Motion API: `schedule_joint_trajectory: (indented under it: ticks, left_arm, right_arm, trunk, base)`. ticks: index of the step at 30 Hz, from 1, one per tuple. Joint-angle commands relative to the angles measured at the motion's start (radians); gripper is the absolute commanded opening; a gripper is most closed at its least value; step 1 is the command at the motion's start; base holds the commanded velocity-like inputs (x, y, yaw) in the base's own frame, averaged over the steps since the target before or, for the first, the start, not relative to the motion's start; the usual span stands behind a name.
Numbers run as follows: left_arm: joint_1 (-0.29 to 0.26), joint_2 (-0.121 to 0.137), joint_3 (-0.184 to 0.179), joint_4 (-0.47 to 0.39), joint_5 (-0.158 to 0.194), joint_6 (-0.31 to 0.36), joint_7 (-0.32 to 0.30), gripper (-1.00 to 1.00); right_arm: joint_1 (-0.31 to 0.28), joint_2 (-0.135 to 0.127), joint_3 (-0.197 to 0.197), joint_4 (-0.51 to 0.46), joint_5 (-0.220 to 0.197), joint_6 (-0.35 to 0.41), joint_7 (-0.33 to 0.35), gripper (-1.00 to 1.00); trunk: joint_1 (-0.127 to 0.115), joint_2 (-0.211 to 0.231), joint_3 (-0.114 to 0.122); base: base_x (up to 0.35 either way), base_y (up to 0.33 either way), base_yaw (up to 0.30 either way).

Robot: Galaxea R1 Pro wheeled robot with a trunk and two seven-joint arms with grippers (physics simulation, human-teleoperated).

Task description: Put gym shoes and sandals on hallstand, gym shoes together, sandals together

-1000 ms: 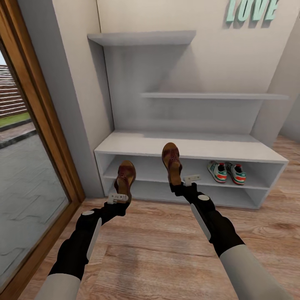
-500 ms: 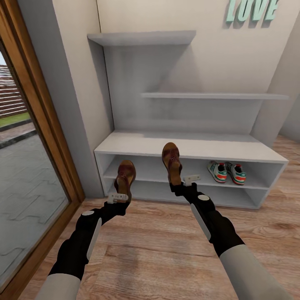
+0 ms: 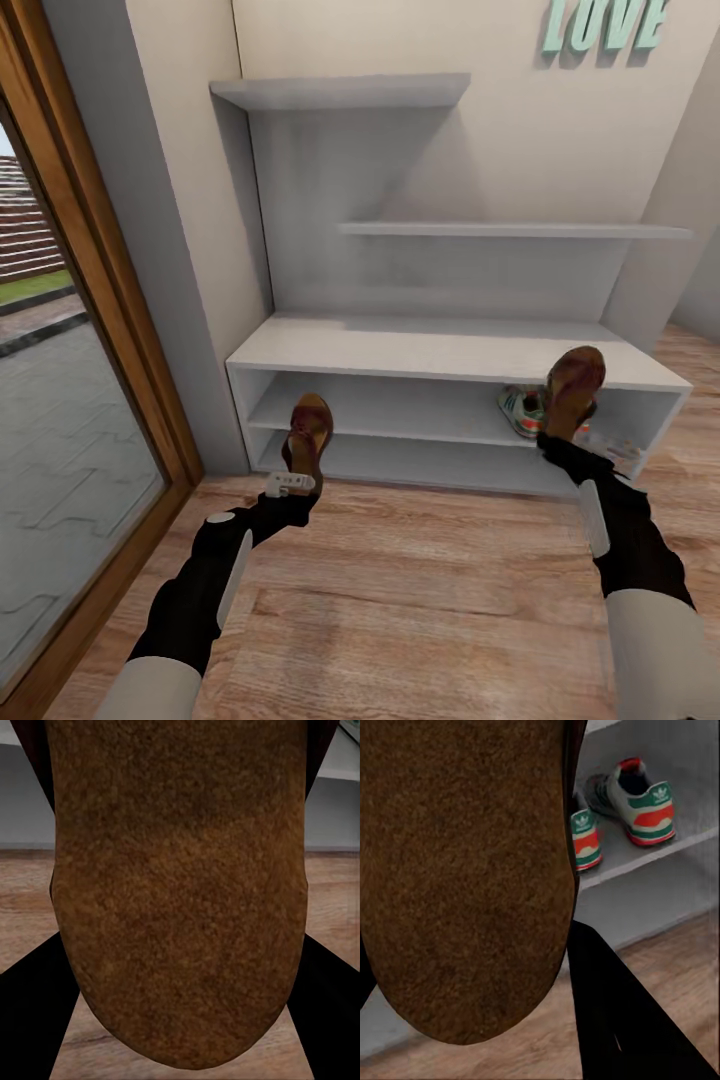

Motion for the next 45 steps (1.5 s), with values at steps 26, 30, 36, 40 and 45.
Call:
schedule_joint_trajectory:
  ticks: [26,30,36,40,45]
  left_arm:
    - [-0.001,0.0,0.004,0.0,-0.015,-0.005,-0.008,-1.0]
    - [-0.001,0.0,0.005,0.0,-0.015,-0.005,-0.008,-1.0]
    - [-0.001,-0.001,0.004,0.026,-0.015,-0.005,-0.008,-1.0]
    - [-0.006,-0.002,0.003,0.128,-0.014,0.001,0.024,-1.0]
    - [-0.038,-0.021,0.004,0.248,-0.011,0.017,0.199,-1.0]
  right_arm:
    - [0.0,-0.649,-0.463,0.289,-0.008,0.06,-0.003,-1.0]
    - [0.0,-0.65,-0.462,0.291,-0.008,0.061,-0.003,-1.0]
    - [0.0,-0.65,-0.461,0.292,-0.007,0.062,-0.003,-1.0]
    - [0.0,-0.65,-0.461,0.292,-0.007,0.062,-0.003,-1.0]
    - [0.0,-0.65,-0.461,0.292,-0.007,0.062,-0.003,-1.0]
  trunk:
    - [0.0,0.0,-0.001]
    - [0.0,0.0,-0.001]
    - [0.0,0.0,-0.001]
    - [0.0,0.0,-0.001]
    - [0.0,0.0,-0.001]
  base:
    - [0.016,-0.044,0.0]
    - [0.083,-0.324,0.0]
    - [0.039,-0.188,0.0]
    - [0.004,-0.021,0.0]
    - [0.001,-0.004,0.0]
